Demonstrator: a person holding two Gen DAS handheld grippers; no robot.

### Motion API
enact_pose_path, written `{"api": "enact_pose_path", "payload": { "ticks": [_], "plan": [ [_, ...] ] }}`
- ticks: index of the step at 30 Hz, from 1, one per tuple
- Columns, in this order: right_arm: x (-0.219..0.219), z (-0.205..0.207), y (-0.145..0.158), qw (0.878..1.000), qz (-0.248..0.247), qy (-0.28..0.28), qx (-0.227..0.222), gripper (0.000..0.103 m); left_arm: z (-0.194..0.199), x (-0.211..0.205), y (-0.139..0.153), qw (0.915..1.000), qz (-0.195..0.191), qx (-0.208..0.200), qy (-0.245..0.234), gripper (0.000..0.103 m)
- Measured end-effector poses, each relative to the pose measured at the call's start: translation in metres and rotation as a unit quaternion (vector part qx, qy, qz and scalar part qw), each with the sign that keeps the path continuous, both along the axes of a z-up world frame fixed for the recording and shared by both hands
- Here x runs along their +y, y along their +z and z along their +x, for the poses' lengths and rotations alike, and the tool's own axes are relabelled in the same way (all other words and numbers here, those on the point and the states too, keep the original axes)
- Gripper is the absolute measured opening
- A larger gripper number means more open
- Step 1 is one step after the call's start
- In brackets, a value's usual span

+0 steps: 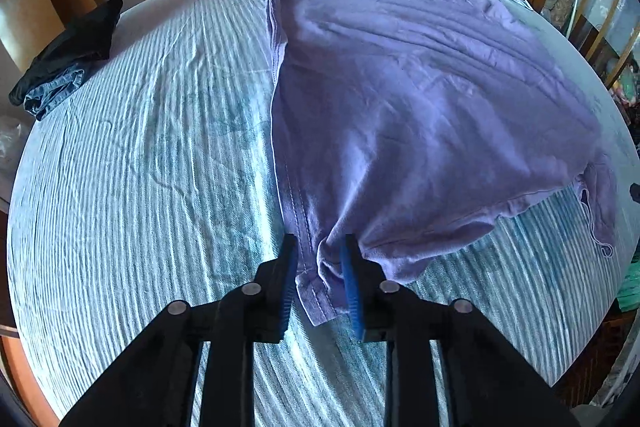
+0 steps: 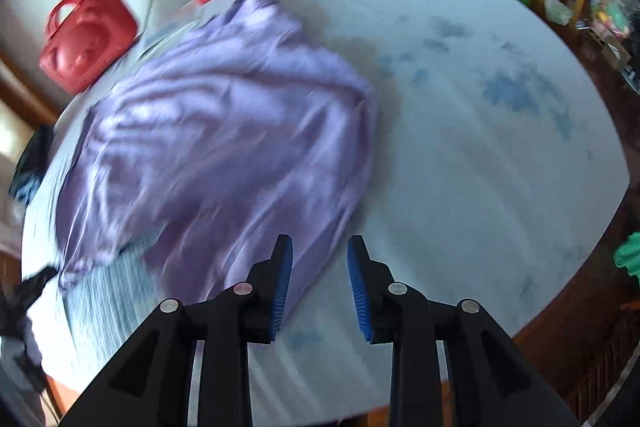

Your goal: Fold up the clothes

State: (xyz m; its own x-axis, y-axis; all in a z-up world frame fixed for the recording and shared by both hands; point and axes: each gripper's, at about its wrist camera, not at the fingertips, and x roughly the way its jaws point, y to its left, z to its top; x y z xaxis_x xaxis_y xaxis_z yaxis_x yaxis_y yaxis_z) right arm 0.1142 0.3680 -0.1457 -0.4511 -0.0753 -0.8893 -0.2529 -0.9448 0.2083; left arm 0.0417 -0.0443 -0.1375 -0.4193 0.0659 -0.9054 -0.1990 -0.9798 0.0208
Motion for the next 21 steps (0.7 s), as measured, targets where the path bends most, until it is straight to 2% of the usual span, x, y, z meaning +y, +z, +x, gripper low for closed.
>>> {"api": "enact_pose_path", "payload": {
  "ticks": [2,7,11,15,18,21],
  "plan": [
    [-0.017,0.015,-0.002,1.000,-0.004,0.011,0.001,0.042,0.001,-0.010,-0.005,1.0000,0.000,0.002,-0.008,0.025],
    [-0.050,0.031,-0.005,0.998,0.011,0.060,0.005,0.048,0.011,-0.023,-0.008,0.9995,0.002,0.011,-0.030,0.026],
    [-0.067,0.033,-0.013,0.996,0.025,0.083,-0.003,0.048,0.012,-0.025,-0.008,0.9993,-0.001,0.012,-0.034,0.036],
    [-0.076,0.030,-0.019,0.995,0.041,0.096,-0.009,0.048,0.011,-0.020,-0.013,0.9983,0.005,0.013,-0.056,0.038],
    [-0.080,0.028,-0.021,0.993,0.055,0.101,-0.012,0.048,0.010,-0.008,-0.023,0.9970,-0.002,0.005,-0.078,0.043],
    [-0.085,0.025,-0.026,0.991,0.070,0.109,-0.013,0.049,0.017,-0.008,-0.036,0.9969,-0.017,-0.006,-0.077,0.044]
  ]
}}
